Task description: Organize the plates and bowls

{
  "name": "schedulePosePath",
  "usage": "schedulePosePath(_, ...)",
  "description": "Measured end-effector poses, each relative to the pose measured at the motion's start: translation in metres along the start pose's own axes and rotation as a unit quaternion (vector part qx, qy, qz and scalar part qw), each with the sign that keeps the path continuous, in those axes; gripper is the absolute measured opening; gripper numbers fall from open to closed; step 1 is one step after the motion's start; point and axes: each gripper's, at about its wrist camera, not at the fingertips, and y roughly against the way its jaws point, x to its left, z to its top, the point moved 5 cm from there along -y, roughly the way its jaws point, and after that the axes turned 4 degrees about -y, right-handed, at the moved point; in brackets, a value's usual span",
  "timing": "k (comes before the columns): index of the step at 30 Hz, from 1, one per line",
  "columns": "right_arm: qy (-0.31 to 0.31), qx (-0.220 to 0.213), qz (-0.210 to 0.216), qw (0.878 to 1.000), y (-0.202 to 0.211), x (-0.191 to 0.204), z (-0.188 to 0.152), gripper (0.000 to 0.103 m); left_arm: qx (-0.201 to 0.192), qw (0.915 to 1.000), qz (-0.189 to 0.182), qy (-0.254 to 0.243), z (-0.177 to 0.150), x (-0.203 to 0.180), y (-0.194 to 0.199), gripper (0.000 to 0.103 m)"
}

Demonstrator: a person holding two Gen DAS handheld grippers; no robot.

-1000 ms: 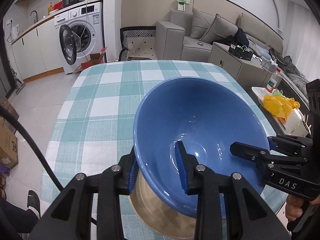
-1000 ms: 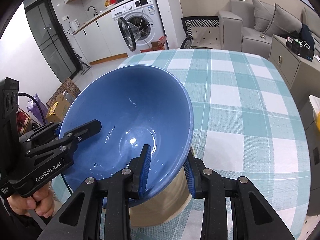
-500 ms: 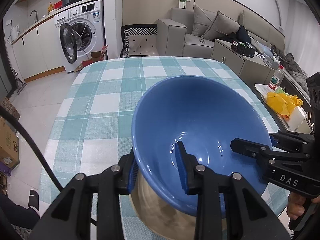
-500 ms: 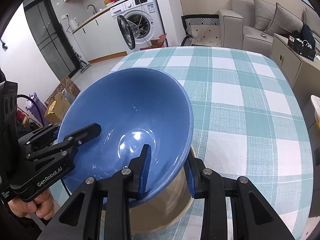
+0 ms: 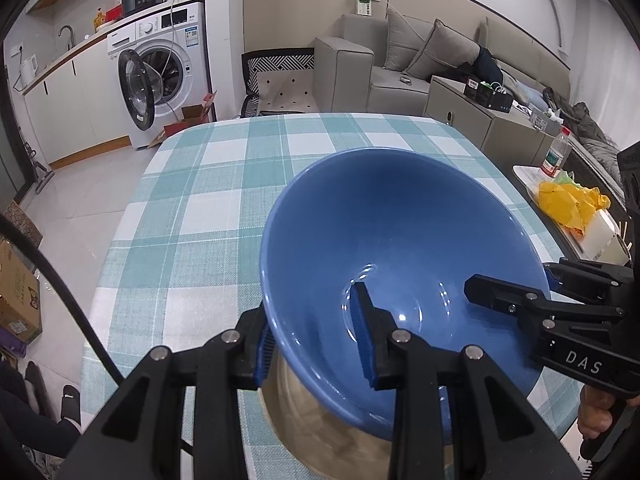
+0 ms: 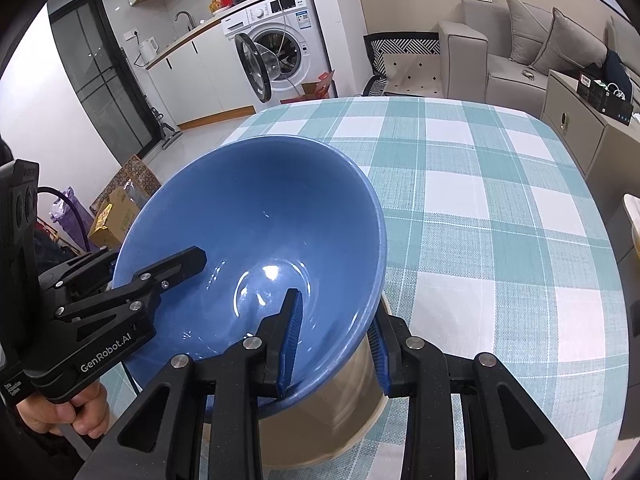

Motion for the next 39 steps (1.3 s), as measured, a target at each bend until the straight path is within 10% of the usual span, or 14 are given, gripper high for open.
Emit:
schedulePosePath(7, 0.008, -0.01, 0.0, 1.0, 0.004, 0.0, 0.0, 0.034, -0.007, 0.9998, -0.017, 0.008, -0.002, 0.004, 0.004, 0.036)
schedulePosePath(20, 0.041, -0.085, 0.01, 0.996, 0.073, 0.0, -0.006, 0.09, -0.088, 0.9954, -0.035, 0.008, -0.023, 0.026, 0.086, 0.069)
schedulePosePath(29, 0.052, -0.139, 0.042, 0.988, 0.15, 0.025, -0.009, 0.102, -0.146, 0.989, -0.022, -0.005, -0.039, 0.049, 0.164, 0.096)
schedulePosePath(39, 0.084, -0.165, 0.026, 0.982, 0.166, 0.037, -0.057, 0.103, -0.173, 0.9849, -0.01, -0.008, -0.072, 0.048, 0.182, 0.103)
